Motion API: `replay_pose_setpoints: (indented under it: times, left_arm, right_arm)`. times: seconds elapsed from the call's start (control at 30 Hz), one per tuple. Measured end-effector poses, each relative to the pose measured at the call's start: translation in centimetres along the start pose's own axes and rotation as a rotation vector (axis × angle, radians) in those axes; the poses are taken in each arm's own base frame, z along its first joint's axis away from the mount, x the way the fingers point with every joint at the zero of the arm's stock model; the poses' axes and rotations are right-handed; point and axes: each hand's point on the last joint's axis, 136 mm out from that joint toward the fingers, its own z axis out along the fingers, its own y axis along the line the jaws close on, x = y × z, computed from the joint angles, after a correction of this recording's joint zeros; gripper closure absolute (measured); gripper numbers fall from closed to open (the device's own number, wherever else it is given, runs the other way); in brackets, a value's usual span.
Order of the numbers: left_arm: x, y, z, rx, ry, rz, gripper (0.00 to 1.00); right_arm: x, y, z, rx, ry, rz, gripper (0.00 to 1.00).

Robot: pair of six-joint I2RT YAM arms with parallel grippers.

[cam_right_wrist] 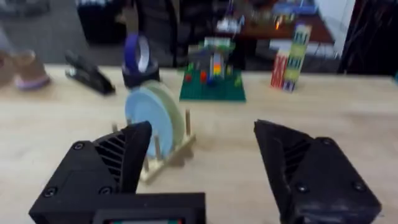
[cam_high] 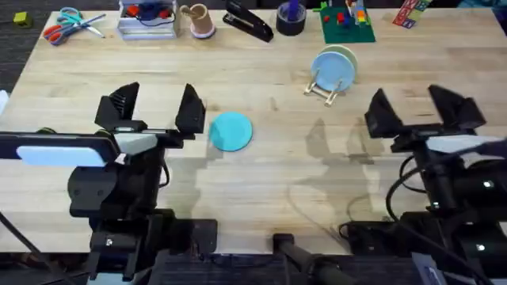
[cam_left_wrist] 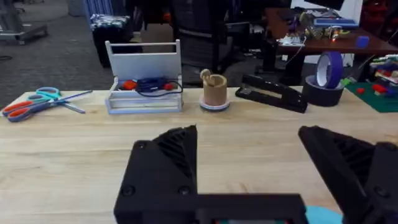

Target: Pick up the plates from the table one by one and place each into a slot on the dish rack.

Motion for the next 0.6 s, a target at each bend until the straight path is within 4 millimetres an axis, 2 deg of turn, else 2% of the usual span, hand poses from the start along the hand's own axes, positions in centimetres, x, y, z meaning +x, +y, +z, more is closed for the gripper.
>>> replay_pose_setpoints:
  times: [0.1, 0.2, 0.3, 0.43, 0.6]
  left_arm:
    - [0.1, 0.0, 0.0, 0.000, 0.009, 0.000, 0.007]
    - [-0.1, 0.0, -0.2, -0.001, 0.037, 0.000, 0.007]
    - [-2.1, 0.1, -0.9, -0.005, 0.042, -0.009, 0.008]
    - [-5.8, 0.2, -2.2, -0.017, 0.053, -0.020, 0.008]
    - [-8.0, 0.6, -3.2, -0.043, 0.174, -0.031, 0.009]
  right_arm:
    - [-1.6, -0.1, -0.1, 0.004, -0.064, -0.003, 0.007]
    - [-1.7, -0.1, -0.1, 0.007, -0.055, -0.004, 0.008]
    - [-2.6, -0.2, -0.3, 0.011, -0.037, -0.004, 0.007]
    - [-5.3, -0.2, -1.1, 0.011, 0.028, -0.003, 0.007]
    - [-7.3, -0.2, -1.5, 0.009, 0.185, -0.001, 0.007]
